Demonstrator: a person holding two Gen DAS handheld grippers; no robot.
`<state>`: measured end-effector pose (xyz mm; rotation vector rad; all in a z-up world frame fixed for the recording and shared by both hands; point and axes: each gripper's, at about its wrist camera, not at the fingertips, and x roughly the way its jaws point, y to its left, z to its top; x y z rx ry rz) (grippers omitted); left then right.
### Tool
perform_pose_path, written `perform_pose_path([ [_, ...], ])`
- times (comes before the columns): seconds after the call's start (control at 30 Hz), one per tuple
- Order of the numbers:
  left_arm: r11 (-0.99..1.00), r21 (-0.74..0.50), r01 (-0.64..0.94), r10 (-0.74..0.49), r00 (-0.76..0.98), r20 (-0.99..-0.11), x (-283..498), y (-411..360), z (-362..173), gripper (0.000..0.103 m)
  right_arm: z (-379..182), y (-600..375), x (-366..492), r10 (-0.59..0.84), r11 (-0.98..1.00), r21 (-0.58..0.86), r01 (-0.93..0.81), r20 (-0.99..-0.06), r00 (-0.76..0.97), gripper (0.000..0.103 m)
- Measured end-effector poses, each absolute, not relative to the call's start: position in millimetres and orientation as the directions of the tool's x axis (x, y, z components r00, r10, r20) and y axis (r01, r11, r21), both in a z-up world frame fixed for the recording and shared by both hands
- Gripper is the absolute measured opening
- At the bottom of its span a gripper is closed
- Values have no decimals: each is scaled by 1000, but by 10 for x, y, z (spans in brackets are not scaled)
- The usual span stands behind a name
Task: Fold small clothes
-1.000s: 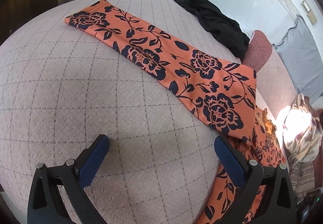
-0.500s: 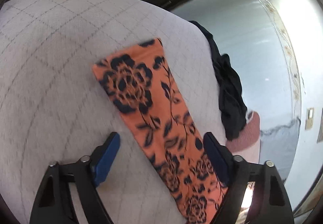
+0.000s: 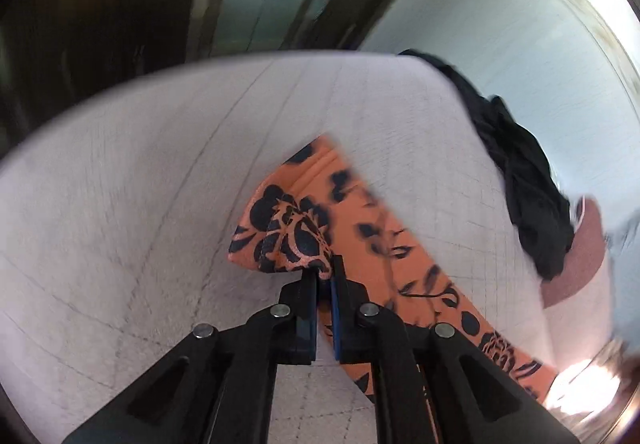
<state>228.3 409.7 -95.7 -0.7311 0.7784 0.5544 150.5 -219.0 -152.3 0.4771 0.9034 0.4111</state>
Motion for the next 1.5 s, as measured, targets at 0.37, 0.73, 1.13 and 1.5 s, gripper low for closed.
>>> perform_pose_path([
  [0.37,971,-225,-83,-13,918,-397,2415,1374,1206,5,-1530,-2280,1482,560,786,605,-127,-610,561,102],
  [0.73,923,-165,347,-377,735,-564,2595,-1300,292,7,-1537,-2480,1452,610,722,686,-92,-568,552,102],
  [1.13,974,-82,212,-209,692,-691,2321,-239,-352,70,-1518,-2578,1457,617,689,723,-55,-545,568,102],
  [1.5,989,-121,-82,-36,668,-743,2207,1049,-1088,70,-943,-2993,2031,402,752,631,187,-666,628,102],
])
